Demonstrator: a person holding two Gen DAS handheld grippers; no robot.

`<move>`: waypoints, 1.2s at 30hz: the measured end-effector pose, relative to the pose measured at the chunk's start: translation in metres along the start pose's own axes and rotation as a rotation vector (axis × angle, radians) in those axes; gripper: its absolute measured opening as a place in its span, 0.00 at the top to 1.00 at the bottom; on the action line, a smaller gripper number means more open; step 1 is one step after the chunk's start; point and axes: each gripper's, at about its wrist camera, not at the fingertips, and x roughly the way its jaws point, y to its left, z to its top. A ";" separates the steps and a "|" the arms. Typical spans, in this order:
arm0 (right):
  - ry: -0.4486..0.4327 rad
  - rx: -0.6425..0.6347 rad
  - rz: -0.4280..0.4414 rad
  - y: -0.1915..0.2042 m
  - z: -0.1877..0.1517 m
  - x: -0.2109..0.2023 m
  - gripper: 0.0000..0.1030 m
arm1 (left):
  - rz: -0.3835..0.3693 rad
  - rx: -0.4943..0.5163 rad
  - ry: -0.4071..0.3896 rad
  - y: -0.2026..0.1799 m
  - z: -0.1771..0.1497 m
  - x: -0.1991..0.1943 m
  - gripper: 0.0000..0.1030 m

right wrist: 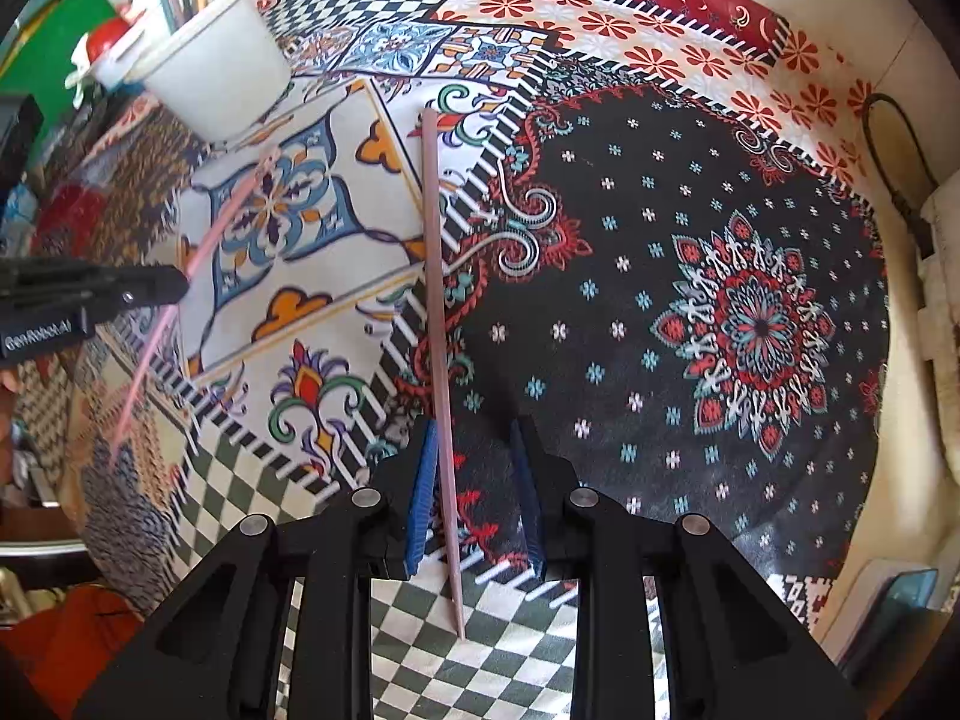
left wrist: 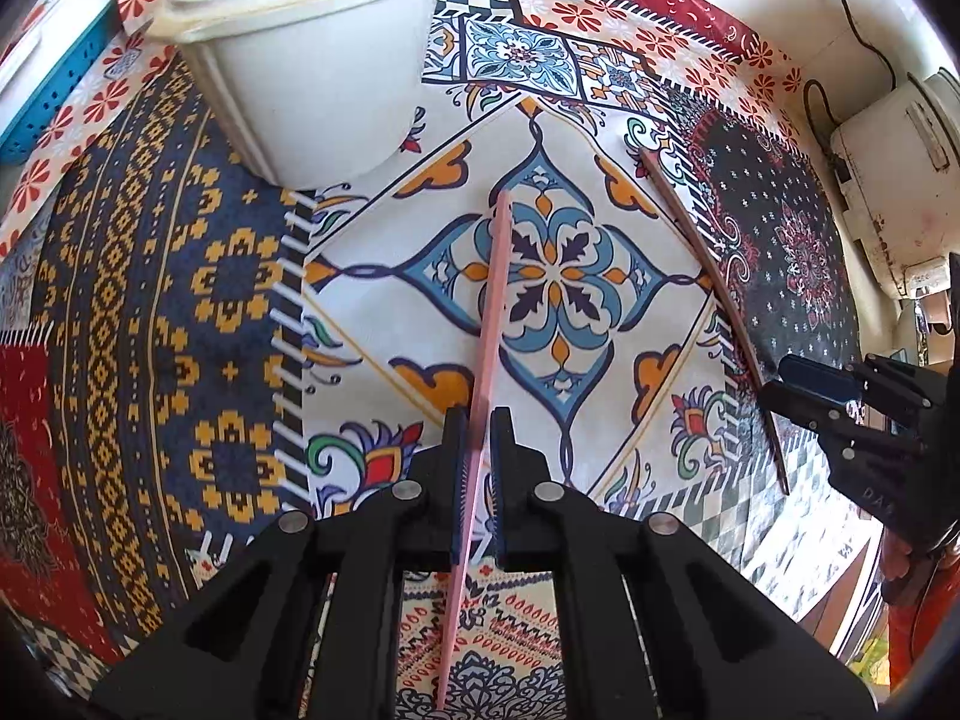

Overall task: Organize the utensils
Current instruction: 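Lift the brown chopstick upright toward the cup with the right tool while the left tool holds the pink rod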

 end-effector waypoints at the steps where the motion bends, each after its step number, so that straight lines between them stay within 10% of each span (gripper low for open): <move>1: -0.001 0.002 0.015 -0.002 0.004 0.000 0.78 | 0.001 0.008 0.004 -0.001 0.003 0.001 0.94; 20: 0.000 -0.192 -0.079 0.049 0.066 0.031 0.79 | 0.029 0.160 0.056 -0.020 0.031 0.014 0.94; 25: 0.029 -0.241 -0.064 0.054 0.084 0.042 0.93 | 0.049 0.209 0.069 -0.027 0.036 0.017 0.96; 36: -0.045 -0.190 -0.001 0.053 0.116 0.015 0.94 | 0.033 0.100 -0.014 -0.016 0.028 -0.007 0.96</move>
